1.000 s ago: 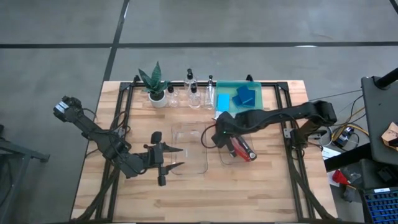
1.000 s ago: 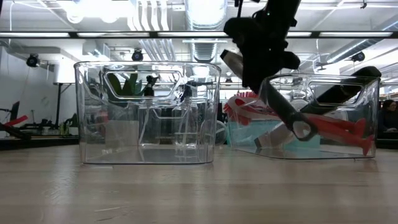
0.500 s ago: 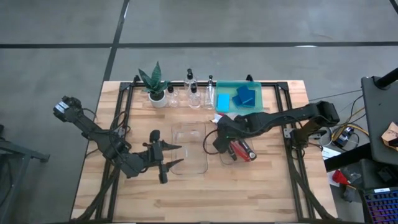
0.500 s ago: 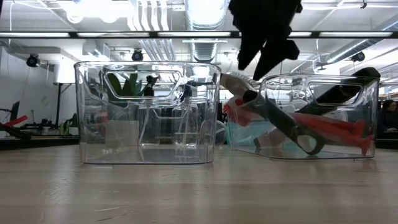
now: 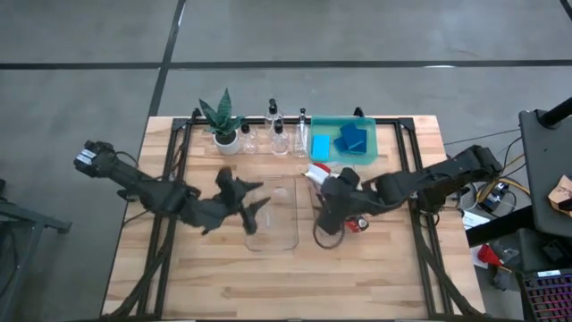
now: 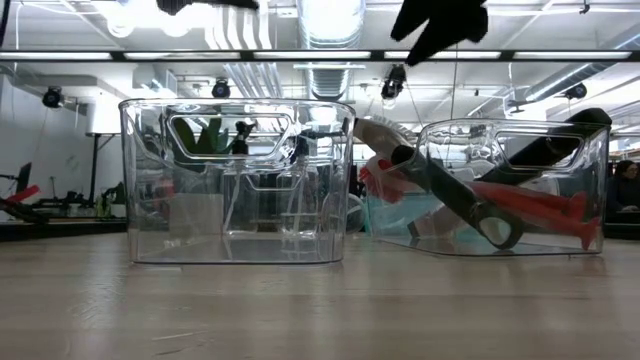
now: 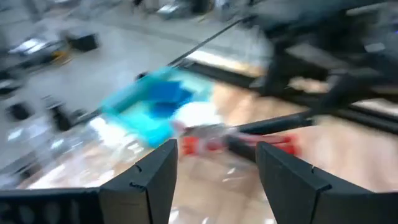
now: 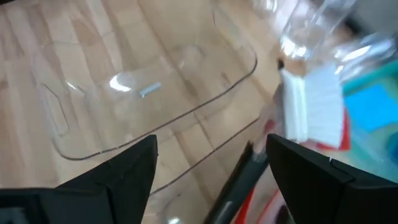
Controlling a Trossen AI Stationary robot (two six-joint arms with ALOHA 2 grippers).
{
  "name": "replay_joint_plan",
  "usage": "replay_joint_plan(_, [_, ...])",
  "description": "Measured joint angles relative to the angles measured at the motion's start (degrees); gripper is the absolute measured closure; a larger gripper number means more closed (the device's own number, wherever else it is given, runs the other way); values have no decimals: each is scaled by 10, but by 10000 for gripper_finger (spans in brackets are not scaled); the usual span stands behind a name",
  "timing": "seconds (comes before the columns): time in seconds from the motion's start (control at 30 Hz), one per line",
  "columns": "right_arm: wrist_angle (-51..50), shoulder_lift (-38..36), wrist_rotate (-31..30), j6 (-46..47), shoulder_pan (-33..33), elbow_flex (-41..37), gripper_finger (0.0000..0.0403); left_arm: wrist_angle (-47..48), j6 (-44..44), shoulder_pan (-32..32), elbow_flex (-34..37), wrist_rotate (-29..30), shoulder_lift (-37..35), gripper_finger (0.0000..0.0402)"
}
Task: Pick & Place Kitchen Sink Supplies
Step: Put the transparent soap dispenser into the left transparent bin
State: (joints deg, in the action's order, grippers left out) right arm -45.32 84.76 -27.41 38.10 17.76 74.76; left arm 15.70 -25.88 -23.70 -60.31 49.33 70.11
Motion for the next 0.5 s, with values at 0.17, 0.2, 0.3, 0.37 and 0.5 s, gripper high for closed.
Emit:
replay_joint_plan(0.17, [-10,-2,-88,-19,45,0,117,121,-53,74,-14,-18,0,189])
replay_joint_plan(0.2, [-14,-2,-97,-19,52,0,119,141,-59,87,-14,-18,0,187])
replay_joint_plan(0.3, [-17,-2,-122,-27,70,-3,124,180,-71,123,-11,-15,0,174])
replay_joint_plan(0.37, [-29,3,-138,-32,76,-4,127,182,-72,142,-5,-16,0,159])
replay_joint_plan(0.5, [-50,6,-186,-29,83,-17,133,182,-96,167,17,-5,0,128])
